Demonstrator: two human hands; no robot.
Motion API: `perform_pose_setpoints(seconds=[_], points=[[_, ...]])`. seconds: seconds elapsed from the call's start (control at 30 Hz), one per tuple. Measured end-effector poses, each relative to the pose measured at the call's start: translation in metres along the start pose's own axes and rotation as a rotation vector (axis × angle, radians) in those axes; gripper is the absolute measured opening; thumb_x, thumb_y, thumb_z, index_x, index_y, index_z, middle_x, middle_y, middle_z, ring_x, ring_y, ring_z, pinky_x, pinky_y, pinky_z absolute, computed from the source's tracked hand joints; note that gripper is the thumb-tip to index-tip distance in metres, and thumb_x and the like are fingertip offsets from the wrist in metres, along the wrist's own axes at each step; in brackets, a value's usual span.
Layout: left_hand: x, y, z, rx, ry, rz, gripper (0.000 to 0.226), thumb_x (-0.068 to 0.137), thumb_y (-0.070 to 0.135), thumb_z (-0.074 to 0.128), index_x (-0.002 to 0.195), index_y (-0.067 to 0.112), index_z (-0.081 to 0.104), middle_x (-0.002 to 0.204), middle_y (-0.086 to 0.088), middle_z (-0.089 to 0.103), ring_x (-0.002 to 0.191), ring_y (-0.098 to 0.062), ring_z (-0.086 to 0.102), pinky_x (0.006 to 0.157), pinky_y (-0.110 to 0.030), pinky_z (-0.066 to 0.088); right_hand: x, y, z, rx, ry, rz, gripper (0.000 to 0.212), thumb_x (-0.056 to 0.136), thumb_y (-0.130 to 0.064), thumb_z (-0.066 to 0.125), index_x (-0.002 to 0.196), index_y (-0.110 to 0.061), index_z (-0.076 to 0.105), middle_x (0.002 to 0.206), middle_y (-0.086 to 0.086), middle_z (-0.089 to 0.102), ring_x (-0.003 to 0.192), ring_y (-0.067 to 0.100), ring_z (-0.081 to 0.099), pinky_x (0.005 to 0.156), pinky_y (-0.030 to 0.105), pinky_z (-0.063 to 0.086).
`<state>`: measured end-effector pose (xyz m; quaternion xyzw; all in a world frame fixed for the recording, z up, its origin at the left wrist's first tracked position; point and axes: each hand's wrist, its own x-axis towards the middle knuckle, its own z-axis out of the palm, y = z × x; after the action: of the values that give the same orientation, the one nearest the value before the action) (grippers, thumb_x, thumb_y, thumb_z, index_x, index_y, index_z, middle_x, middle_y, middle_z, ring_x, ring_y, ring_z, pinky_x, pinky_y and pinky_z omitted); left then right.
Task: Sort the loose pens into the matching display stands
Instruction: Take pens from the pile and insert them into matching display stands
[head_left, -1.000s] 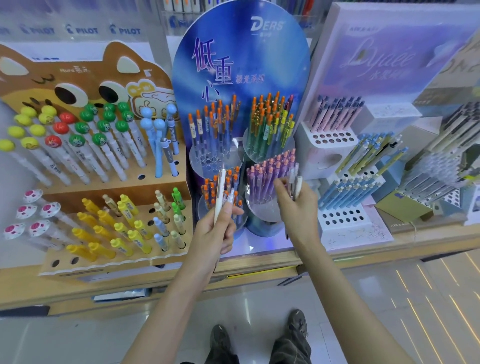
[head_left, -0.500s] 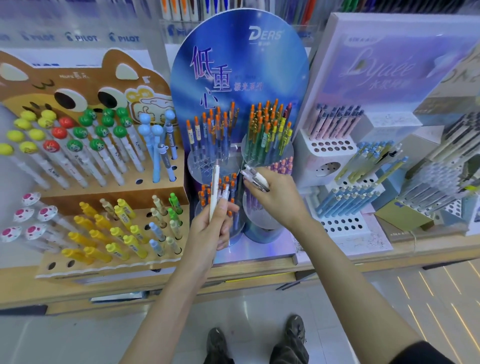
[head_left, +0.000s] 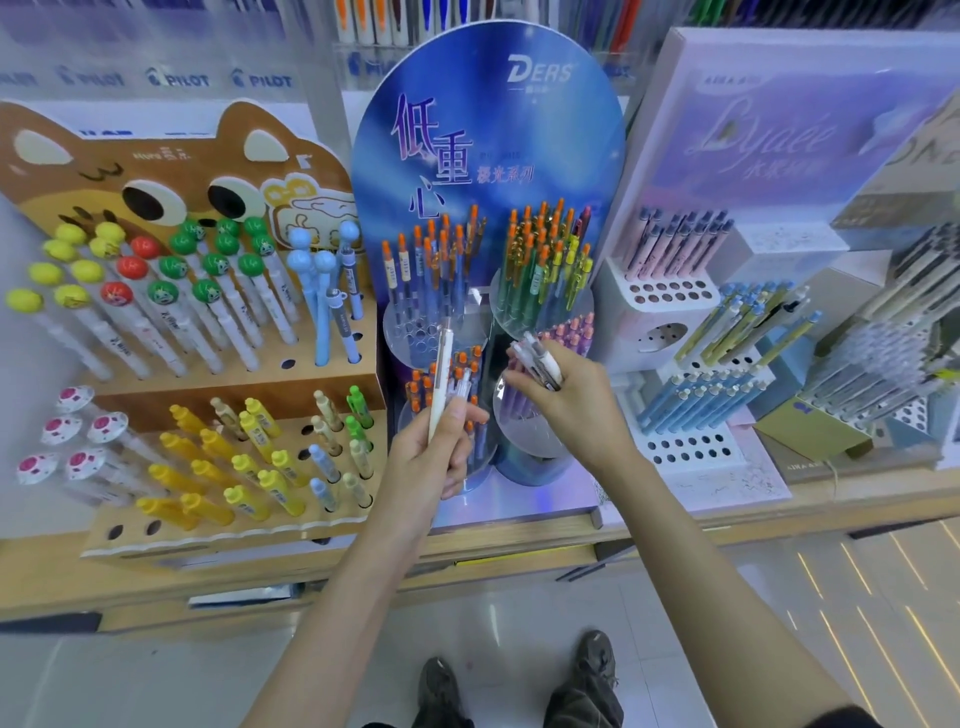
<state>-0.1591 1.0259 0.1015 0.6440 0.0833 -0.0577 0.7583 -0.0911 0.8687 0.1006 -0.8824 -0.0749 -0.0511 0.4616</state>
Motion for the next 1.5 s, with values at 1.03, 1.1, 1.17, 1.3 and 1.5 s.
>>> perform_pose_setpoints(seconds=[1.03,1.1,1.17,1.3,1.5], points=[[0.009,-0.04,0.268,0.098,-0.288,-0.164,0.023,0.097,0.019,0.047,0.113,0.007,0.058,0.065,0.007,0.061,0.046,-0.01,0.038,0.045,-0.018,0.032,-0.042,0.128,-0.236,0.728,0.037,0.419,0.018,0.089,-0.015,0.065,0.074,-0.008,0.057,0.049,0.001,0.034,0.039,0.013,0.027,0.039,0.021,0.027],[0.01,-0.045,0.284,0.115,-0.275,-0.152,0.018,0.098,0.015,0.045,0.109,0.012,0.059,0.062,0.008,0.058,0.044,-0.009,0.029,0.043,-0.019,0.024,-0.044,0.142,-0.252,0.693,0.003,0.41,0.023,0.089,-0.017,0.065,0.073,-0.003,0.056,0.049,0.005,0.037,0.039,0.014,0.027,0.04,0.023,0.026],[0.011,-0.05,0.299,0.132,-0.266,-0.138,0.017,0.098,0.017,0.045,0.105,0.016,0.06,0.065,0.007,0.06,0.044,-0.008,0.032,0.043,-0.018,0.025,-0.048,0.153,-0.266,0.673,0.013,0.415,0.026,0.089,-0.016,0.065,0.07,-0.002,0.057,0.047,0.007,0.039,0.038,0.015,0.027,0.041,0.023,0.025],[0.02,-0.065,0.323,0.25,-0.228,-0.132,0.018,0.099,0.023,0.043,0.102,0.022,0.061,0.075,0.008,0.065,0.042,-0.007,0.042,0.042,-0.019,0.034,-0.055,0.183,-0.301,0.693,0.269,0.439,0.023,0.088,-0.011,0.064,0.066,-0.007,0.06,0.064,0.022,0.044,0.037,0.015,0.026,0.04,0.023,0.022],[0.041,-0.077,0.335,0.336,-0.205,-0.145,0.021,0.098,0.029,0.045,0.095,0.022,0.065,0.062,0.005,0.047,0.04,-0.002,0.032,0.042,-0.012,0.027,-0.062,0.218,-0.357,0.494,0.64,0.441,0.031,0.091,-0.013,0.062,0.064,-0.001,0.053,0.041,0.002,0.032,0.038,0.016,0.025,0.041,0.023,0.021]])
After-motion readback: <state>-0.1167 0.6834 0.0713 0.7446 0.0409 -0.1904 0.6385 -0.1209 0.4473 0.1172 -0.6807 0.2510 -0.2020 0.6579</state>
